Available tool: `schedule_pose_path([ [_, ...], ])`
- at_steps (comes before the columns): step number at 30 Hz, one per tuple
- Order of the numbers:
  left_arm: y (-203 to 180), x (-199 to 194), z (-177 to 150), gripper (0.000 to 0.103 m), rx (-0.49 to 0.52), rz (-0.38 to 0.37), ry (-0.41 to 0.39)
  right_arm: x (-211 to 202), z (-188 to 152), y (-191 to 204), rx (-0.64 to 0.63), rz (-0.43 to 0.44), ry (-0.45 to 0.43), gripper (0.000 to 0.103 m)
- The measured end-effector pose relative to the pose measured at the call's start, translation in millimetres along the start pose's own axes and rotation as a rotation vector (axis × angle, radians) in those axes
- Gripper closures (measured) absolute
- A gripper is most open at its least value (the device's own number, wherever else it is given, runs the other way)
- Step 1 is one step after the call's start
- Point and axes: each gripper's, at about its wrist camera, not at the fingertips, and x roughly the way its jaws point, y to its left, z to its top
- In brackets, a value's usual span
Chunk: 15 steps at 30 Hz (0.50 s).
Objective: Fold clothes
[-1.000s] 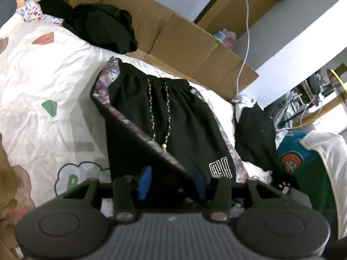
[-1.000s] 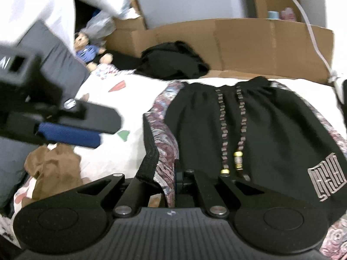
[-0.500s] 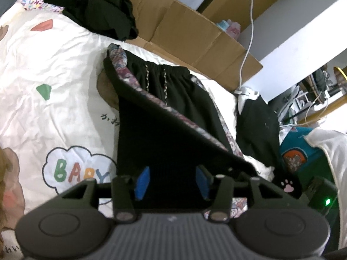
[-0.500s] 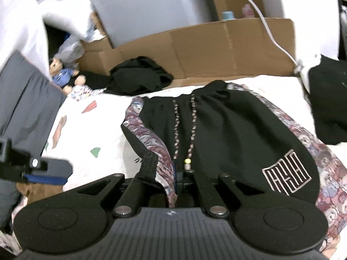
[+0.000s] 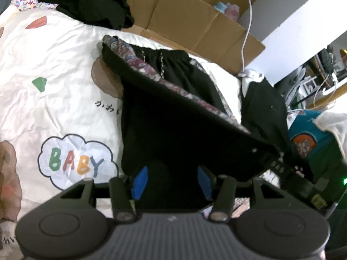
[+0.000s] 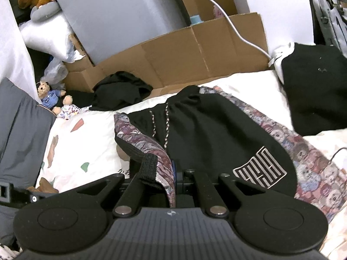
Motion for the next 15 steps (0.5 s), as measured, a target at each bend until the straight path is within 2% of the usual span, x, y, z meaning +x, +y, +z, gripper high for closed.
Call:
schedule_pose_path([
  [7,-14.9,27.4,-7.4,0.045,-0.024,0.019,0.037,-16.5,9.0,-40.3,0.076,-0.028,-0.038,0.100],
  [12,-24.4,45.7,-11.0,0.044,-0.056,0.005,0.062,-24.6,10.9,-68.3,0.119,-0.049,-0.053,0.100],
  [15,-27.4,52.1,-12.1,0.041,-0.080,0.003,0.070,-27.0,9.4,-83.0,0.155,-0.023,-0.052,0.100],
])
